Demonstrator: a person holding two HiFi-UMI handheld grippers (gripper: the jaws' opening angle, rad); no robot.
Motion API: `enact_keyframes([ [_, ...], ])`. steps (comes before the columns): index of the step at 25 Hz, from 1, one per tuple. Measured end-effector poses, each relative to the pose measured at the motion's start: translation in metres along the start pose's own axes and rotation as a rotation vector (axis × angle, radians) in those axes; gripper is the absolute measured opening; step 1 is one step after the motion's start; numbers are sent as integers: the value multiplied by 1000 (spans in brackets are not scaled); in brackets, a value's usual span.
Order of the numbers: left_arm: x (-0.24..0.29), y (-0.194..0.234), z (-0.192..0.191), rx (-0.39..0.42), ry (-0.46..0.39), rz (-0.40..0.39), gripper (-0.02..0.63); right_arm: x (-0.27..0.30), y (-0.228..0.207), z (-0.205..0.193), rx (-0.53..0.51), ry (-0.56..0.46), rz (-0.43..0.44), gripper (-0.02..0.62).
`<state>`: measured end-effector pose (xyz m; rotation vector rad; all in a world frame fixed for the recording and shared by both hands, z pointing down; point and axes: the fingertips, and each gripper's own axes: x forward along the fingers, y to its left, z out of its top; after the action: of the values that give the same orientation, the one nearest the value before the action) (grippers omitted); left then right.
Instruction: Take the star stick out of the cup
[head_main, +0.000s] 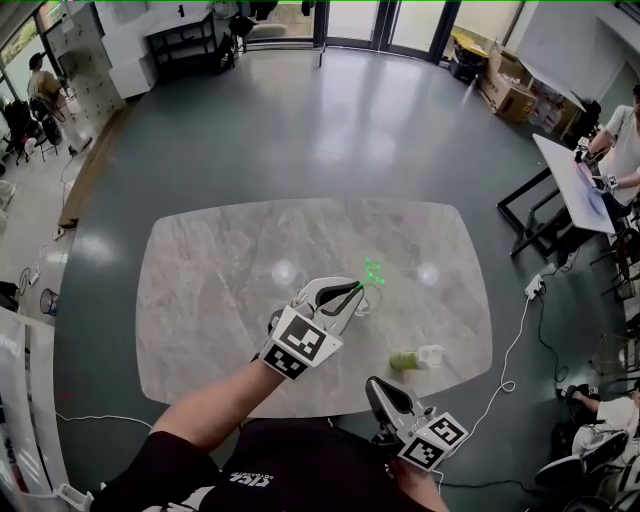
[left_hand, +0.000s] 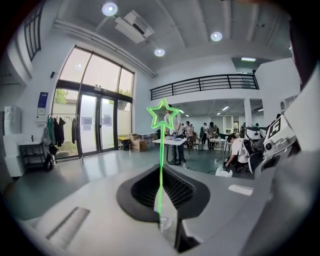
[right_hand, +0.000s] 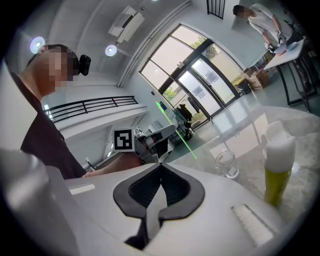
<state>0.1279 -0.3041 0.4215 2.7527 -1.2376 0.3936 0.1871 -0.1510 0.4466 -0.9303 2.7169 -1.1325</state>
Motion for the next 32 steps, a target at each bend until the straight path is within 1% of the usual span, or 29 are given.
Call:
enact_keyframes([
  [7,-15,11,-31,-35,40,50,16,9,3,-14,19,47,15,11],
  [15,-11,18,-94,-80,116,82,16,16,-2,-43,63,117,18,12],
  [19,-6,19,-129,-123,174,82,15,22,-7,-54,90,141,17,11],
  [25,8,23,-186,-178,304,81,17,27,-10,-58,104,139,24,12],
  [32,25,31,-211,-162,355,94,17,24,-21,-53,122,102,-2,12],
])
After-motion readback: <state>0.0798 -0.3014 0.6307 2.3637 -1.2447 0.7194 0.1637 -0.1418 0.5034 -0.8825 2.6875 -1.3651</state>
